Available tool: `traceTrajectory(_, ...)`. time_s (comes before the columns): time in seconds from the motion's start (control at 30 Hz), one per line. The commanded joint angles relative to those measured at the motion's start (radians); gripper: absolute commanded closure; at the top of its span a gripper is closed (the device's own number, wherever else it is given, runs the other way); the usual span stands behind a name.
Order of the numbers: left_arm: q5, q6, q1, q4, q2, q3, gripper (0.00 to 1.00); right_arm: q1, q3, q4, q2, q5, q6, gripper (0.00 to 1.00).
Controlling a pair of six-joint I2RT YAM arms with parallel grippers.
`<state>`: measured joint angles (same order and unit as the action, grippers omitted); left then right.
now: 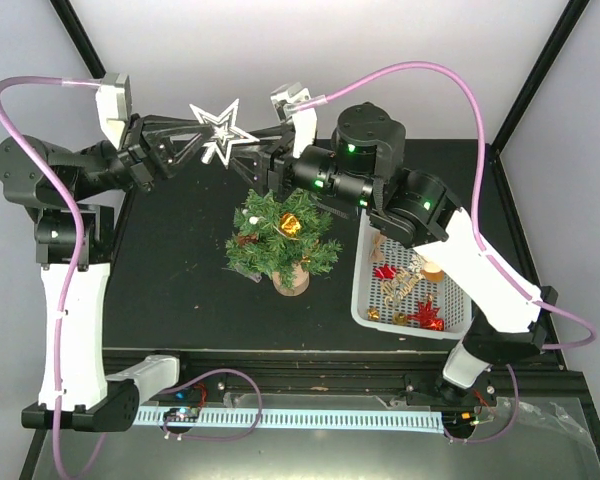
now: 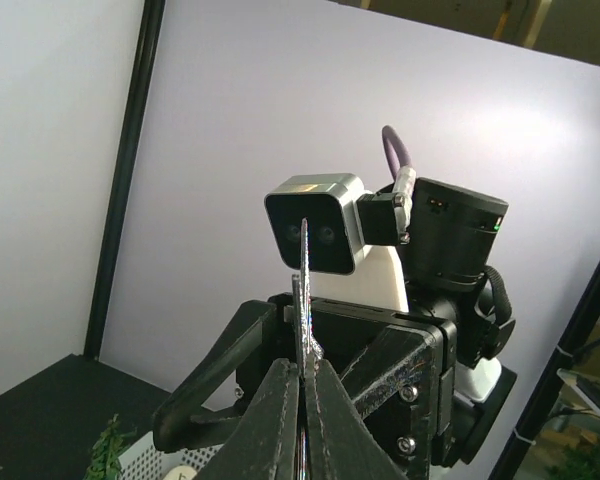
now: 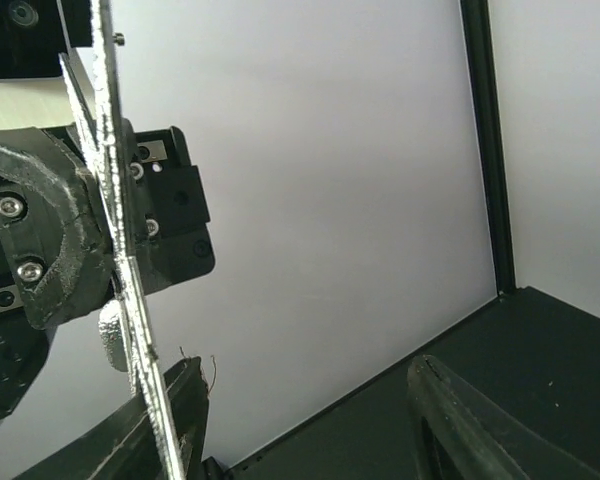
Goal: Decorate the small christmas tree
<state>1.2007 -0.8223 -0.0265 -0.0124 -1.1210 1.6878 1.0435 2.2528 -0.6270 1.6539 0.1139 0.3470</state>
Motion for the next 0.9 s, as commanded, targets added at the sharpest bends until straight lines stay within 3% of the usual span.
traceTrajectory(0.0,0.031,-0.144,0.027,0.155,-0.014,-0.017,0.99,0.007,0.001,0.105,-0.041,0.044,0.009,0.44)
traceTrajectory(0.47,-0.018,-0.298,0.114,0.339,-0.043,0.023,0.98,-0.018,-0.172,0.299,-0.14,0.099,0.073,0.43)
traceTrajectory(0.73,-0.024,-0.342,0.125,0.37,-0.027,0.024,0.98,-0.097,-0.339,0.567,-0.164,0.209,0.308,0.47)
traceTrajectory(0.87,-0.02,-0.352,0.126,0.368,-0.018,0.021,0.98,-0.106,-0.321,0.615,-0.132,0.245,0.366,0.48)
